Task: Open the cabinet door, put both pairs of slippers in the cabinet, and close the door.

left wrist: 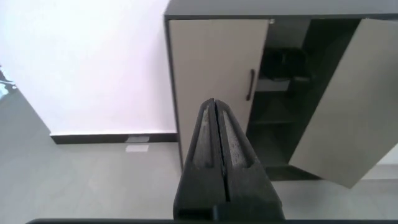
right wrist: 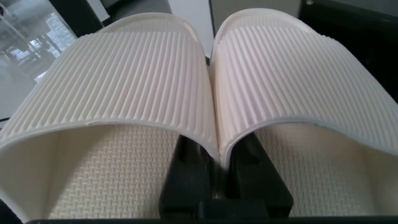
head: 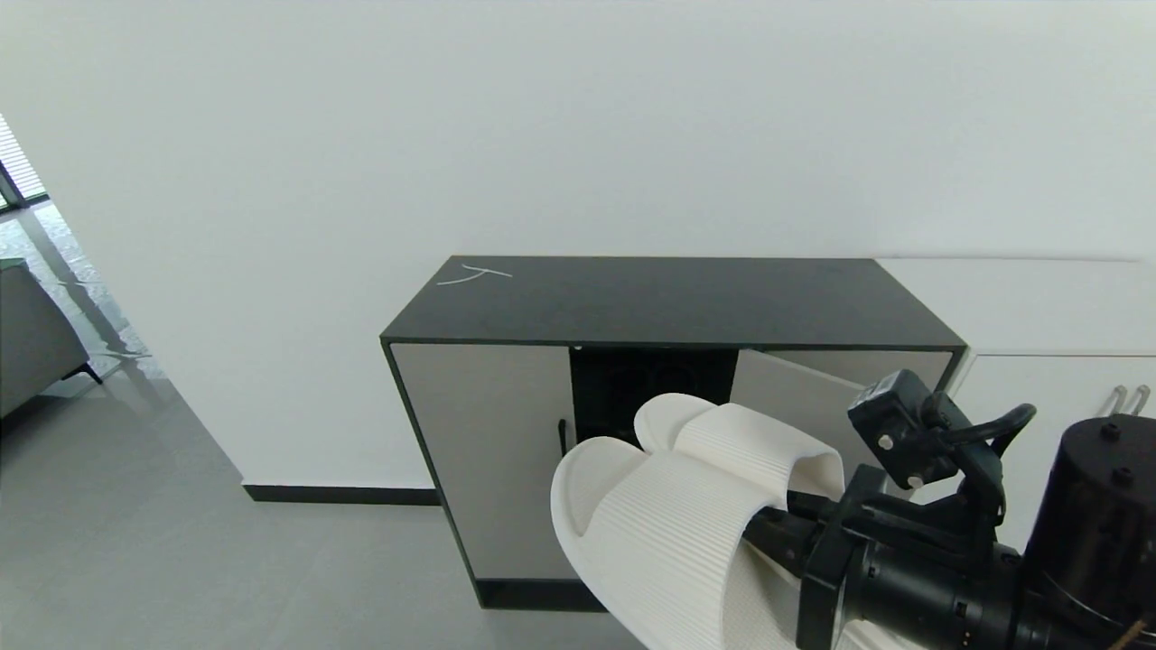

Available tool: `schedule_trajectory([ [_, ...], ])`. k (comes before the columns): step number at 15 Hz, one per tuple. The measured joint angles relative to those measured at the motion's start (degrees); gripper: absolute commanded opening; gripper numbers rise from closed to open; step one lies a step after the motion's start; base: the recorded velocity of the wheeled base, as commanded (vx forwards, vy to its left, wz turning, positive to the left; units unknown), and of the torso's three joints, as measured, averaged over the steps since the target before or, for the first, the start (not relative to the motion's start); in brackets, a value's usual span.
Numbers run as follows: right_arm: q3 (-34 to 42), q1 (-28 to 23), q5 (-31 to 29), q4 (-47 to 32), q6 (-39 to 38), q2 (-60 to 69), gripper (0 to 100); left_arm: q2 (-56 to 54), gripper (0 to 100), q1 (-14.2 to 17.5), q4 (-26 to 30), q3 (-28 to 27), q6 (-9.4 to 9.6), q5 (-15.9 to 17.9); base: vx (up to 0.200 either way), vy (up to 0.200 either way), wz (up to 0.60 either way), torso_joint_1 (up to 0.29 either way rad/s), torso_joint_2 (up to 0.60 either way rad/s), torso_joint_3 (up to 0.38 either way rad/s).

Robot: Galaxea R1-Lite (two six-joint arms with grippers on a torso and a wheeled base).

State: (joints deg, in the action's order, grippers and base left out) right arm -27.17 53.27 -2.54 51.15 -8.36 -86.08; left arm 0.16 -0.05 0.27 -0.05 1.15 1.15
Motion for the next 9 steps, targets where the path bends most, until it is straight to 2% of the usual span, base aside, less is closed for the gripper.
schedule_trajectory([
  [7, 0.4, 0.0, 0.0, 0.0, 0.1, 0.1, 0, 0.0, 0, 0.0, 0.0, 0.0, -0.09, 0.0, 0.000, 0.200, 0.00, 0.005, 0.00, 0.003],
  [9, 0.4, 0.0, 0.0, 0.0, 0.1, 0.1, 0, 0.0, 0, 0.0, 0.0, 0.0, -0.50, 0.0, 0.000, 0.000, 0.00, 0.000, 0.00, 0.000],
])
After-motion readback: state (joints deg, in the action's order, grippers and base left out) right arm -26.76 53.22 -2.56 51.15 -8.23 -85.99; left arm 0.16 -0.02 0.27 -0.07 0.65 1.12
